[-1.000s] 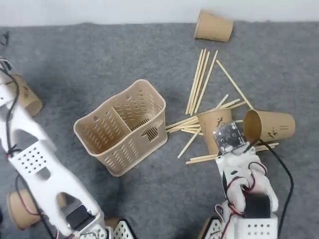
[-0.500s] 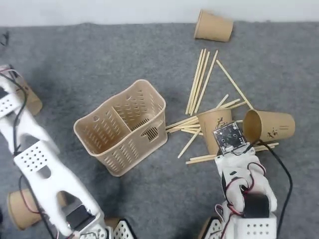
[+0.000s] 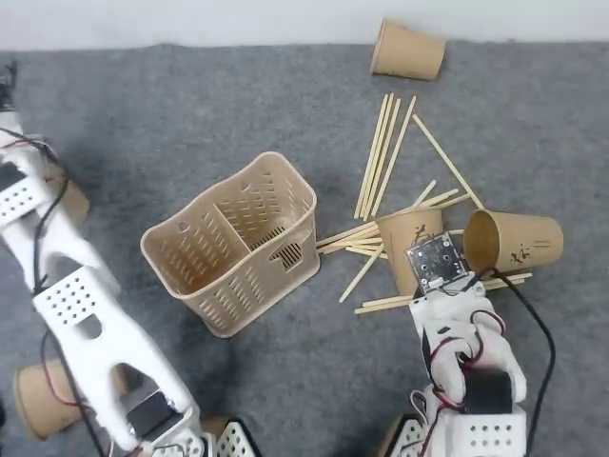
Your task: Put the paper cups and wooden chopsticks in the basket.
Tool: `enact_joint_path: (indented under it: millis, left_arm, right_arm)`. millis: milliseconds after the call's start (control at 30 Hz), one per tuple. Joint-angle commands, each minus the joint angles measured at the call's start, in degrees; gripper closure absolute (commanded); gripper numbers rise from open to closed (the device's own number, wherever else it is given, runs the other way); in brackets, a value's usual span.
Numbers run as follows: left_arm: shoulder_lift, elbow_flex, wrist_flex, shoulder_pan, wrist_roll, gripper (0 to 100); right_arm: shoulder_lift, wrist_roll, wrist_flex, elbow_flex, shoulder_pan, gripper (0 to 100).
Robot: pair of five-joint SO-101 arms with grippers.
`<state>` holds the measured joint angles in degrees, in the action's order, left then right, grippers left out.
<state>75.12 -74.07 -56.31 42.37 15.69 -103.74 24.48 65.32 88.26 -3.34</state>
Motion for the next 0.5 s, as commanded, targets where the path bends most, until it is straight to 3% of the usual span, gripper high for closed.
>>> enact_joint_path:
  millis: [0,233,467]
  left_arm:
    - [0.1,-1.8,-10.7,-0.2,8.5,80]
    - [0.4,-22.5,-38.2,-2.3,14.8,81]
    - [-12.7,-22.3,-44.3,-2.7,14.6,81]
  right_arm:
    - [-0.3,-0.4,-1.3,-0.4,0.0,99.1]
    - [-0.3,-0.3,-1.4,-0.4,0.3,99.1]
    - [-0.3,-0.3,-0.9,-0.4,0.4,99.1]
